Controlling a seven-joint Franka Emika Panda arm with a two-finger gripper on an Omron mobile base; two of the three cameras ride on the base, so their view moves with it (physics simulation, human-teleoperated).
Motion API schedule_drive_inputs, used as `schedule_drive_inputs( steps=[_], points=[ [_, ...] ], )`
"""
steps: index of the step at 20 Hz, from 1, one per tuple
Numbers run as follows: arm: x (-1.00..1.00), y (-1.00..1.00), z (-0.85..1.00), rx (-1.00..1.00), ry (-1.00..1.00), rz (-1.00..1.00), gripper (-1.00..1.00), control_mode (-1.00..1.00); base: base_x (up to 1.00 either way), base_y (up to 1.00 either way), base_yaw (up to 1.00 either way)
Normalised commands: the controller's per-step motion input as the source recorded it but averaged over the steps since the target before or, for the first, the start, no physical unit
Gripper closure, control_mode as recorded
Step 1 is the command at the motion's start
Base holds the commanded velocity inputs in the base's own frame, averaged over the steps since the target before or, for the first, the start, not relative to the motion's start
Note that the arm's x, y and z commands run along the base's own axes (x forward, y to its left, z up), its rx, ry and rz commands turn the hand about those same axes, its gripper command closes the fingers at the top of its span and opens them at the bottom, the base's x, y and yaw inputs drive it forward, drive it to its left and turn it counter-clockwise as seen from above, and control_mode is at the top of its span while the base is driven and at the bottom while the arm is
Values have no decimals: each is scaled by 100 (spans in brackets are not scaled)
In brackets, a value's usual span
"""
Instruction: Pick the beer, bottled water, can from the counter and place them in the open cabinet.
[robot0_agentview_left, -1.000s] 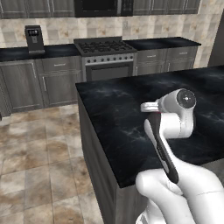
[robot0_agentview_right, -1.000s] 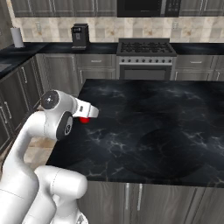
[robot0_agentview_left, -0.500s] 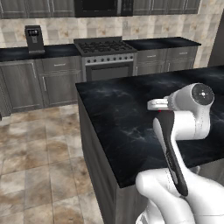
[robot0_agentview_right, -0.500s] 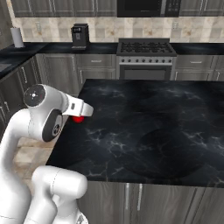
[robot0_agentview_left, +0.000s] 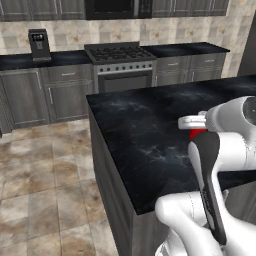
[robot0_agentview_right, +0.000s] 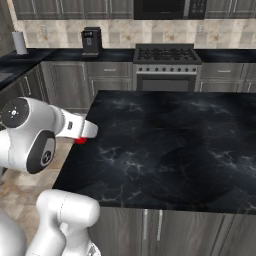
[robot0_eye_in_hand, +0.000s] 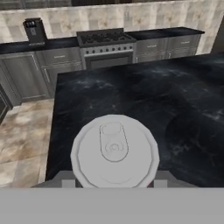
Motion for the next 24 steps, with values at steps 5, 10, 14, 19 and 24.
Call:
schedule_drive_inputs(
  steps=[5,10,14,19,24],
  points=[
    [-51,1,30,0,0,0,100,-100,0,0,0],
    [-46,2,22,0,0,0,100,-100,0,0,0],
    [-35,0,12,0,0,0,100,-100,0,0,0],
    [-32,0,9,0,0,0,100,-100,0,0,0],
    [-20,5,4,0,0,0,100,-100,0,0,0]
  ],
)
